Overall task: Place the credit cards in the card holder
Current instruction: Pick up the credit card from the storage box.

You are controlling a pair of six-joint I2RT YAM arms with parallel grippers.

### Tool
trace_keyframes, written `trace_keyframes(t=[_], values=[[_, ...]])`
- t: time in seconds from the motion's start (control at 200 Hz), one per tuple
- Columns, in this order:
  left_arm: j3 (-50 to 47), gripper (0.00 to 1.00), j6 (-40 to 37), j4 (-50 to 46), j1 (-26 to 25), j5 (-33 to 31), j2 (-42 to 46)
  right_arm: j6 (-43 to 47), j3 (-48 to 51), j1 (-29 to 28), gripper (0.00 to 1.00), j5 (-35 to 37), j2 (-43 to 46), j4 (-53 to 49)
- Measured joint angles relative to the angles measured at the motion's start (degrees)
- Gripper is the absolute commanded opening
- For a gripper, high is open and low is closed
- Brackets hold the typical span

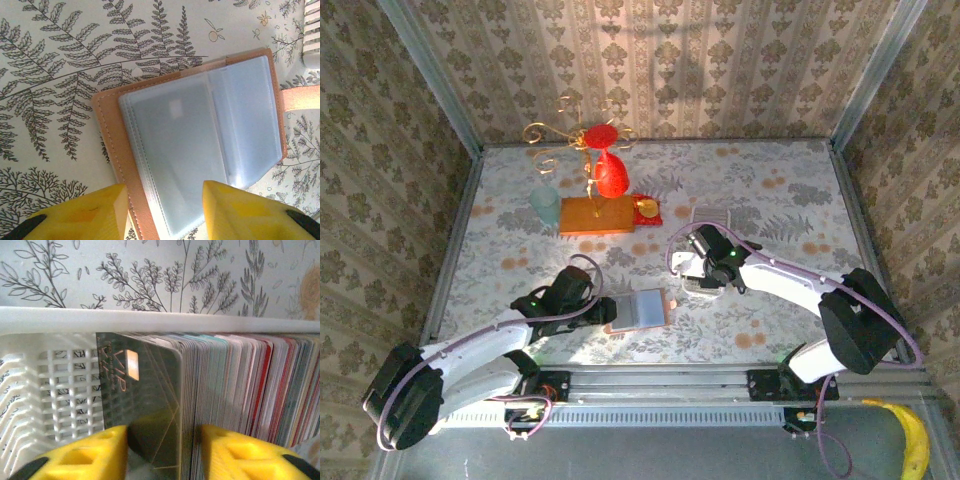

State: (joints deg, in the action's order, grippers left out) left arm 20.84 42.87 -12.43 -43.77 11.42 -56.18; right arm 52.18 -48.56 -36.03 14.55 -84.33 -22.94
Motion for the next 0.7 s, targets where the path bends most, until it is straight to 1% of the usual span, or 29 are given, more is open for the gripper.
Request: trace_keyframes(t=[0.205,0.235,0.28,0.485,0.555,0.605,0.64,0.665,0.69,0.695,0.7], values=[[0.0,0.43,0.0,0.0,0.0,0.5,0.0,-0.3,-0.3,-0.5,0.33,-0.8,0.9,-1.7],[0.0,0.43,0.0,0.0,0.0,0.5,0.0,-0.3,-0.3,-0.5,0.32,-0.9,1.0,-1.9],[0.0,0.43,0.0,0.0,0.0,0.7,-0.1,-0.3,-0.3,-0.6,0.28,-1.0,1.2,-2.1],[0.0,0.42,0.0,0.1,0.0,1.1,-0.5,-0.7,-0.3,-0.6,0.27,-1.2,2.5,-2.1],[0.0,0.41,0.0,0.1,0.0,1.2,-0.5,-1.0,-0.3,-0.6,0.19,-1.2,3.0,-2.1],[0.0,0.41,0.0,0.1,0.0,1.3,-0.5,-1.0,-0.3,-0.6,0.17,-1.3,3.1,-2.1],[0.0,0.4,0.0,0.1,0.0,1.3,-0.5,-1.2,-0.3,-0.6,0.21,-1.3,3.1,-2.1],[0.0,0.4,0.1,0.1,0.0,1.3,-0.5,-1.3,-0.3,-0.6,0.29,-1.3,3.1,-2.1],[0.0,0.4,0.2,0.1,0.0,1.4,-0.5,-1.1,-0.3,-0.6,0.42,-1.3,3.1,-2.1],[0.0,0.4,0.2,0.1,0.0,1.4,-0.5,-1.1,-0.3,-0.6,0.42,-1.3,3.1,-2.1],[0.0,0.4,0.2,0.1,0.0,1.4,-0.5,-1.3,-0.3,-0.6,0.45,-1.3,3.1,-2.1]])
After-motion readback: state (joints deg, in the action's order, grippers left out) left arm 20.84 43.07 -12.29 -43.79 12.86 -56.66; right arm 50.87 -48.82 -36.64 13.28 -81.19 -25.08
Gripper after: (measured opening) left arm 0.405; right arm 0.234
